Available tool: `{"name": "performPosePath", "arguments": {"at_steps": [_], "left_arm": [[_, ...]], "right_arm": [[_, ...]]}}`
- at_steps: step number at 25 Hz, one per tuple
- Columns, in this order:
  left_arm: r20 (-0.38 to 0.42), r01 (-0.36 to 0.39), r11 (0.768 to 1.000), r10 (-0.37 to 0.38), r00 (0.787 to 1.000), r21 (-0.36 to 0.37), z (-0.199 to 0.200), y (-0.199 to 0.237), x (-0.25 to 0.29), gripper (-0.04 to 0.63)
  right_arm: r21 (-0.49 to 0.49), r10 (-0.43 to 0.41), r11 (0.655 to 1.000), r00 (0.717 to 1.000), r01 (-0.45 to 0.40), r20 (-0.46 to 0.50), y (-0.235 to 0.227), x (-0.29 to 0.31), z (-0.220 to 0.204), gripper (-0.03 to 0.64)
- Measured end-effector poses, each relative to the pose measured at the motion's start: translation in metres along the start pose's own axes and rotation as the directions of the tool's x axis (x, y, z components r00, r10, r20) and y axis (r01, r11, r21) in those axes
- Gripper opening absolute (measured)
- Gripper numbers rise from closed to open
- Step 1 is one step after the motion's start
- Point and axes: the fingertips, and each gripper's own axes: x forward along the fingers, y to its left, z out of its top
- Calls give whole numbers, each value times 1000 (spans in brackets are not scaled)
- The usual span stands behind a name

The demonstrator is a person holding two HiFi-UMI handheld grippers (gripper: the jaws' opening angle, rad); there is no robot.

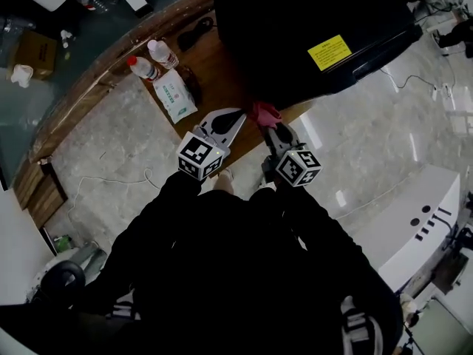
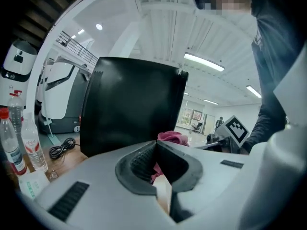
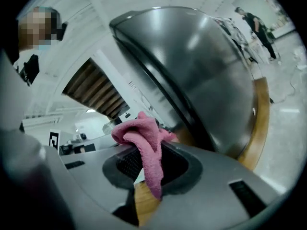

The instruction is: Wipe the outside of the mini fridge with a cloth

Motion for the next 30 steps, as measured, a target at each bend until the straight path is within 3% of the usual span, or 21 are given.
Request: {"name": "performPosePath", "arguments": {"at_steps": [4,8,20,25,30], "left_arm": [[61,-39,999,38,997,8,33,-40,-9,6],[128,-92,996,91,988,6,64,-73,-23,6],[204,-187,981,173,964,52,103,-109,-56,6],[212,-199,978,183,960,59,107,-111,-61,6],[211,-202,977,184,960,64,108,-115,-62,6]], "right_arm": [[-214,131,969,991,-128,2,40,-36,48,94],[-331,234,918,972,-220,3,74,-69,84,90],[-436,385,834,922,-338,23,125,-107,132,84],[-462,404,814,914,-351,17,130,-113,138,84],[-460,407,816,913,-350,26,132,-119,145,84]]}}
